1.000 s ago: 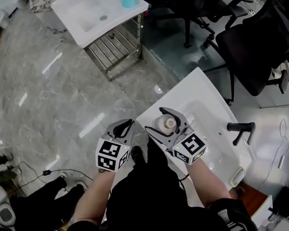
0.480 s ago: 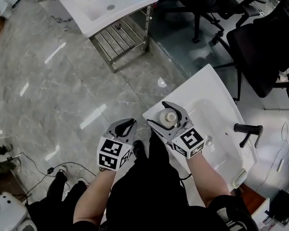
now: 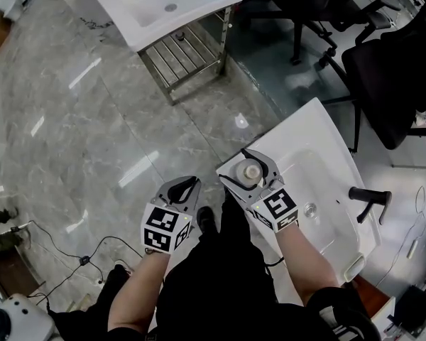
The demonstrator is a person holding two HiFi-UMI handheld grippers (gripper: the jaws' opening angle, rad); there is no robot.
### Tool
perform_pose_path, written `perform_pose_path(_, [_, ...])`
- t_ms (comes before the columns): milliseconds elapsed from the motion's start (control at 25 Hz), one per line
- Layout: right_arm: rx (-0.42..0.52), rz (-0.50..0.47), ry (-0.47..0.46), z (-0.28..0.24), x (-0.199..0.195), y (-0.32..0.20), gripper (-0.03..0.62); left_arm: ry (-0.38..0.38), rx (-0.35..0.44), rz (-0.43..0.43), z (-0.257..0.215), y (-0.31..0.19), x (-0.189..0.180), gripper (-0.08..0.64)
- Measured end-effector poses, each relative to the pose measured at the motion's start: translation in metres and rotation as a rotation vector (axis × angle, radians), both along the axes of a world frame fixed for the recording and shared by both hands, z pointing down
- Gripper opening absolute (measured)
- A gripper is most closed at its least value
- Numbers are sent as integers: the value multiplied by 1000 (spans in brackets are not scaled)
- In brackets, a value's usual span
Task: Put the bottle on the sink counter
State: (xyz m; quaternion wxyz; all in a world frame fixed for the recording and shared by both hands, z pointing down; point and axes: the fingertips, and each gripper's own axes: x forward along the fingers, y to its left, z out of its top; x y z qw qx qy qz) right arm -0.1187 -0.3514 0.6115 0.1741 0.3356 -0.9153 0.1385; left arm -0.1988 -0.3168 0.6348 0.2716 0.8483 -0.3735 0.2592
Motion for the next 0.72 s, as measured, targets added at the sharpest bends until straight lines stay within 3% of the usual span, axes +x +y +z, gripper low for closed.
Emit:
perform_pose_path(480, [6,-14,32,14,-2,0,356,-2,-20,-10,7,-1,-5,29])
perform_pose_path(720, [50,-38,108,16,-8,5,356,3,-21,-5,7,-2,-1,29])
